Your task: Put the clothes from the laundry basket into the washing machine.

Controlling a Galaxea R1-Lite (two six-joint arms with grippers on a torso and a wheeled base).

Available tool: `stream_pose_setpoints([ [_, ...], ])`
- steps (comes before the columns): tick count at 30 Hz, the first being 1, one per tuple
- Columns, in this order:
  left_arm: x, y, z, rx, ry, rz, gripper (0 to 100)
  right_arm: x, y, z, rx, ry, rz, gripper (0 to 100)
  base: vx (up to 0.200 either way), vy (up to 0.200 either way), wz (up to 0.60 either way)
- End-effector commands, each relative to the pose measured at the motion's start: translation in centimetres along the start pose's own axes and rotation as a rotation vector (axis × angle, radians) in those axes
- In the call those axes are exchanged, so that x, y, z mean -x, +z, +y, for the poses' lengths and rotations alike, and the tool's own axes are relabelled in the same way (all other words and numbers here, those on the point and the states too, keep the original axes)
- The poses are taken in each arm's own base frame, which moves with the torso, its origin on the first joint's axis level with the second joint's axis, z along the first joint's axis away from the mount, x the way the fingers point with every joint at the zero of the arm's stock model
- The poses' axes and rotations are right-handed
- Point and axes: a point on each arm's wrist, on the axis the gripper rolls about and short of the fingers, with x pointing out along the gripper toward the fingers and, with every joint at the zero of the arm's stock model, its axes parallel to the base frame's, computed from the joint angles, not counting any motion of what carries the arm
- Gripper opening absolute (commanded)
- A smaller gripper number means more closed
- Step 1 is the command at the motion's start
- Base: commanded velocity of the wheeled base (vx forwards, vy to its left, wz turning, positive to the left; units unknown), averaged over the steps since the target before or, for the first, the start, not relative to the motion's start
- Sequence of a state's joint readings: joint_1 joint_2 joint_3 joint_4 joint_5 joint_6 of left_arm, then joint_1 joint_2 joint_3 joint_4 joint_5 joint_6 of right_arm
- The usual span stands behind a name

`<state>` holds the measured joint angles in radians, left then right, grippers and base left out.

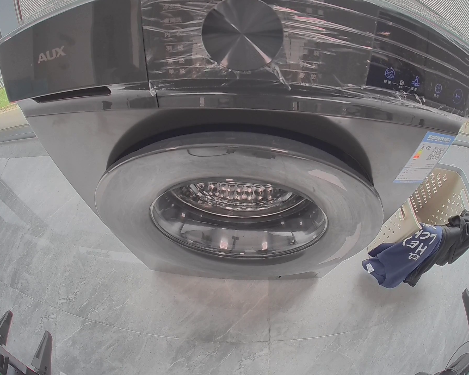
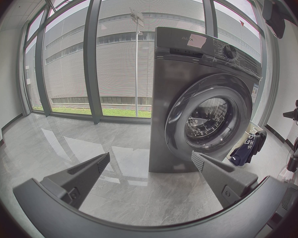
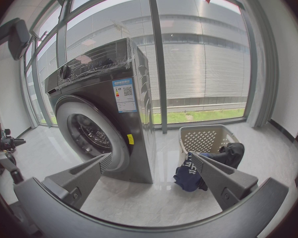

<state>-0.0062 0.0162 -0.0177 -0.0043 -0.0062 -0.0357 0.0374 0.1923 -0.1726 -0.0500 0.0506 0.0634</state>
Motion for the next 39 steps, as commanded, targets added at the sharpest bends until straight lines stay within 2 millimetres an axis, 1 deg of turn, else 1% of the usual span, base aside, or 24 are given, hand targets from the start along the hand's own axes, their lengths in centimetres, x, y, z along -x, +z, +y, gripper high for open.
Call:
stream_pose_setpoints([
  [1,0.0,-0.5,0.0,0.0,0.0,0.001,100,-6.3,2.7,0.6,-0.052,0.187,0.29,100,0.0,0.0,0.0],
  [4,0.0,-0.5,0.0,0.0,0.0,0.001,100,-8.9,2.8,1.2,-0.044,0.242,0.349,100,0.0,0.0,0.0],
  [5,0.0,-0.5,0.0,0.0,0.0,0.001,100,-9.4,2.9,1.4,-0.043,0.255,0.35,100,0.0,0.0,0.0],
  [7,0.0,-0.5,0.0,0.001,0.0,0.001,100,-11.4,3.1,2.2,-0.039,0.3,0.36,100,0.0,0.0,0.0],
  [8,0.0,-0.5,0.0,0.001,0.0,0.001,100,-11.8,3.1,2.4,-0.039,0.308,0.362,100,0.0,0.0,0.0],
  [9,0.0,-0.5,0.0,0.001,0.0,0.001,100,-13.1,3.3,2.9,-0.038,0.328,0.364,100,0.0,0.0,0.0],
  [10,0.0,-0.5,0.0,0.001,0.0,0.001,100,-13.5,3.3,3.1,-0.038,0.332,0.366,100,0.0,0.0,0.0],
  [11,0.0,-0.5,0.0,0.001,0.0,0.001,100,-14.8,3.2,3.5,-0.033,0.334,0.378,100,0.0,0.0,0.0],
  [14,0.0,-0.5,0.0,0.001,0.0,0.003,100,-16.6,3.1,4.4,-0.025,0.345,0.399,100,0.0,0.0,0.0],
  [17,0.0,-0.5,0.0,0.001,0.0,0.003,100,-17.7,3.5,5.1,-0.022,0.352,0.394,100,0.0,0.0,0.0],
  [22,0.0,-0.5,0.0,0.001,0.0,0.003,100,-18.9,4.3,5.8,-0.032,0.37,0.38,100,0.0,0.0,0.0],
  [27,0.0,-0.5,0.0,0.001,0.0,0.001,100,-20.4,4.1,6.6,-0.026,0.384,0.408,100,0.0,0.0,0.0],
  [32,0.0,-0.5,0.0,0.001,0.0,0.001,100,-21.7,4.4,7.1,-0.027,0.39,0.407,100,0.0,0.0,0.0],
  [35,0.0,-0.5,0.0,0.001,0.0,0.003,100,-22.0,4.5,7.4,-0.026,0.399,0.404,100,0.0,0.0,0.0],
  [36,0.0,-0.5,0.0,0.001,-0.001,0.003,100,-22.0,4.5,7.9,-0.024,0.419,0.406,100,0.0,0.0,0.0],
  [39,0.0,-0.5,0.0,0.001,0.0,0.003,100,-22.2,4.3,8.4,-0.019,0.43,0.418,100,0.0,0.0,0.0],
])
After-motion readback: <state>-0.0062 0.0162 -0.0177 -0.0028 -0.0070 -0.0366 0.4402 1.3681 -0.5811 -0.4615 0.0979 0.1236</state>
